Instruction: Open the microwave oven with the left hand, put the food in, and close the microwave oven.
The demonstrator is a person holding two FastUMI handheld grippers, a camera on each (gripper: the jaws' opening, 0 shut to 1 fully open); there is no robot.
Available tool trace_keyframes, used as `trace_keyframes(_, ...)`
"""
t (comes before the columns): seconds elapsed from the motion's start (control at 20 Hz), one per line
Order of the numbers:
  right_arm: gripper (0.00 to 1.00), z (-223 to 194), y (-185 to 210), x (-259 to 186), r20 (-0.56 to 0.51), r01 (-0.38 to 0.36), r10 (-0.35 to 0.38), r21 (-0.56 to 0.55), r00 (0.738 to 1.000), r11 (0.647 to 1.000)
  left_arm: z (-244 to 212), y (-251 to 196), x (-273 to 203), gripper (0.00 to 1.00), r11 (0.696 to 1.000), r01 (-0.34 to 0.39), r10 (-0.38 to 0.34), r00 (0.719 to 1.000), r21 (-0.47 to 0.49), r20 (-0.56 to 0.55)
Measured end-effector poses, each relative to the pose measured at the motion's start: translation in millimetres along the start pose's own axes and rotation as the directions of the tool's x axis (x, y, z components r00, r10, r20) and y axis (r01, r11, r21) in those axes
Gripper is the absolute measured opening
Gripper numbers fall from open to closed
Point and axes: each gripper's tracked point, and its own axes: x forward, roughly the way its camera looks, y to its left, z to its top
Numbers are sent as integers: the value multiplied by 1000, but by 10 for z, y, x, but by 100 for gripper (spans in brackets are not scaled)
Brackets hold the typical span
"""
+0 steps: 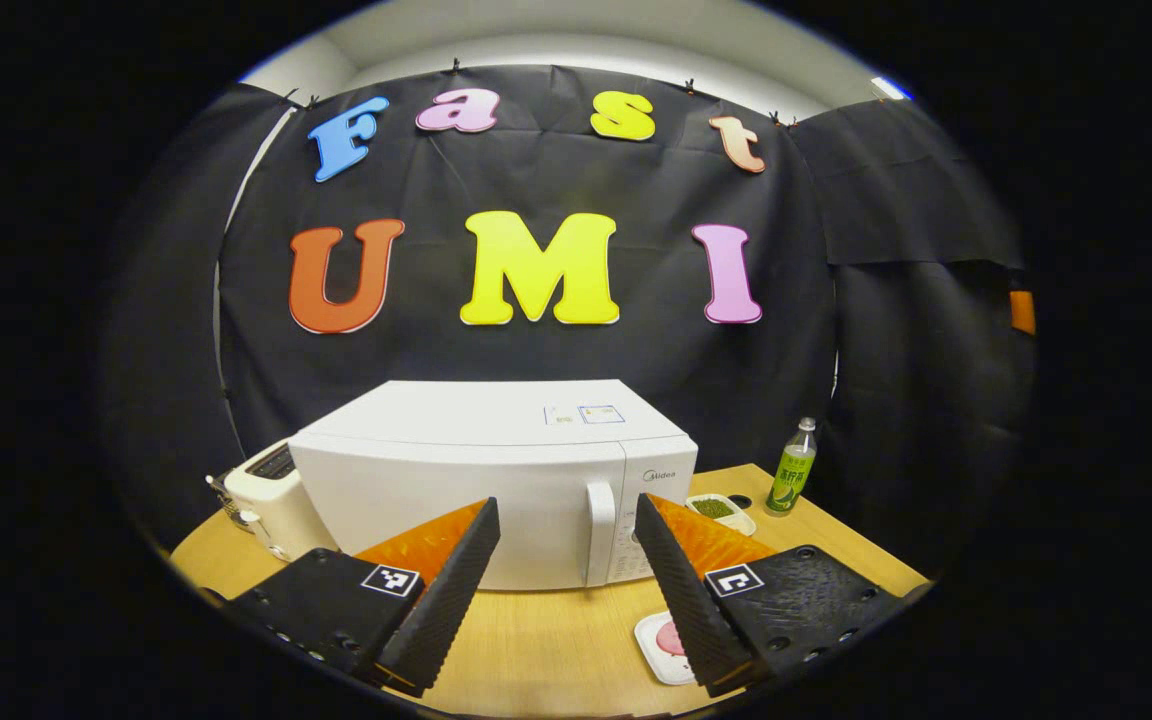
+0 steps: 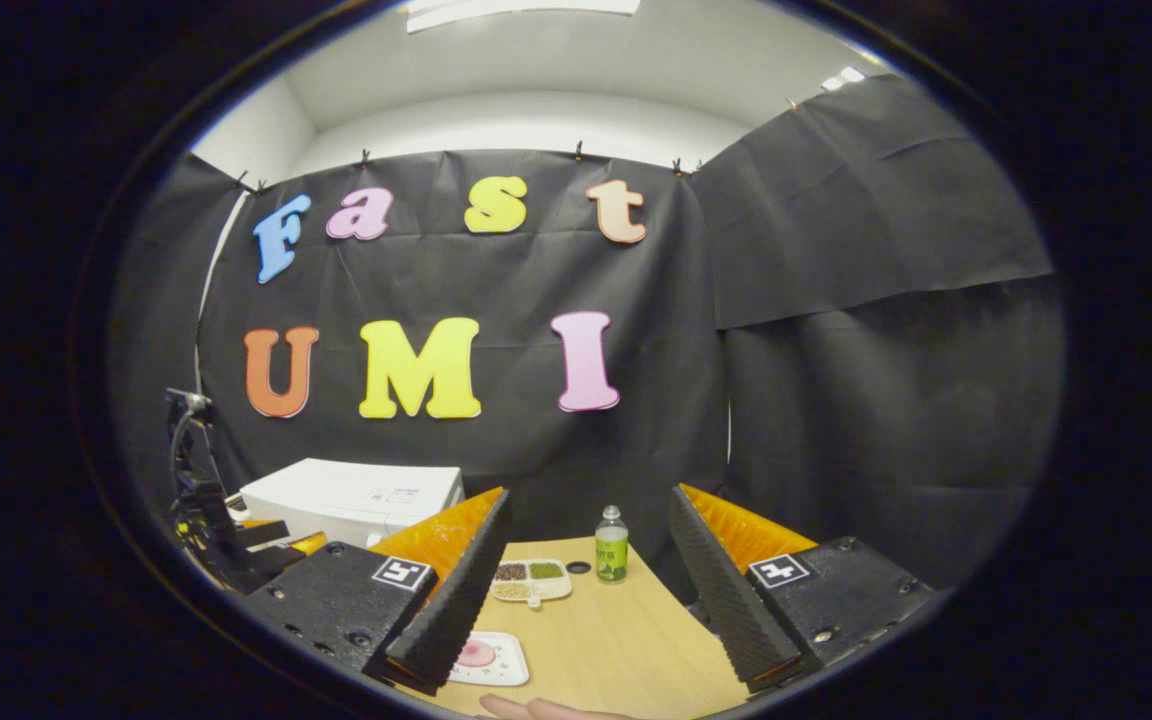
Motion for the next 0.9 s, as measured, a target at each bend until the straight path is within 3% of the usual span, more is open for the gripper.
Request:
trace_keyframes(0.05,100,4,-16,12,-2,-4,4,-1,1000,1000,-74,-42,113,88,1000,4,-4,1000,-12,-6)
trace_keyframes(0.1,91,-6,-22,10,-3,-8,8,0,1000,1000,-147,-92,234,88,1000,14,-14,1000,-25,-9)
trace_keyframes(0.15,92,-15,-38,11,-10,-13,13,2,1000,1000,-212,-140,332,88,999,20,-21,1000,-35,-16)
trace_keyframes(0.2,100,-41,-51,11,-14,-19,19,5,1000,1000,-254,-144,434,88,1000,11,-12,1000,-26,-11)
trace_keyframes(0.3,100,-64,-96,28,-19,-21,21,4,1000,1000,-419,-157,618,88,1000,-8,8,1000,-8,-28)
trace_keyframes(0.35,91,-60,-134,36,-13,-17,17,1,1000,1000,-520,-148,698,88,1000,-24,24,999,5,-44)
trace_keyframes(0.5,91,-23,-291,24,40,8,-7,-9,999,1000,-729,-131,907,88,997,-64,66,996,33,-67)
trace_keyframes(0.55,100,-23,-342,19,51,13,-12,-12,999,1000,-769,-127,967,88,996,-72,75,995,47,-66)
trace_keyframes(0.6,100,-55,-387,28,53,18,-17,-14,998,1000,-835,-174,1019,88,997,-63,67,995,46,-76)
trace_keyframes(0.65,91,-70,-435,38,56,24,-24,-12,998,1000,-869,-186,1053,86,996,-67,71,995,58,-74)
trace_keyframes(0.7,91,-94,-473,51,53,28,-27,-12,998,1000,-878,-169,1093,73,994,-76,81,995,73,-64)
trace_keyframes(0.75,100,-123,-500,56,49,29,-29,-11,998,1000,-871,-99,1107,76,988,-121,126,991,95,-48)
trace_keyframes(0.8,91,-164,-522,70,43,33,-32,-9,999,999,-901,-74,1126,69,987,-135,140,989,91,-48)
trace_keyframes(0.85,100,-188,-550,86,42,34,-34,-3,999,999,-889,-87,1135,51,986,-141,145,988,86,-45)
trace_keyframes(0.9,91,-205,-551,86,43,27,-27,1,999,1000,-904,-107,1136,50,988,-139,142,989,70,-45)
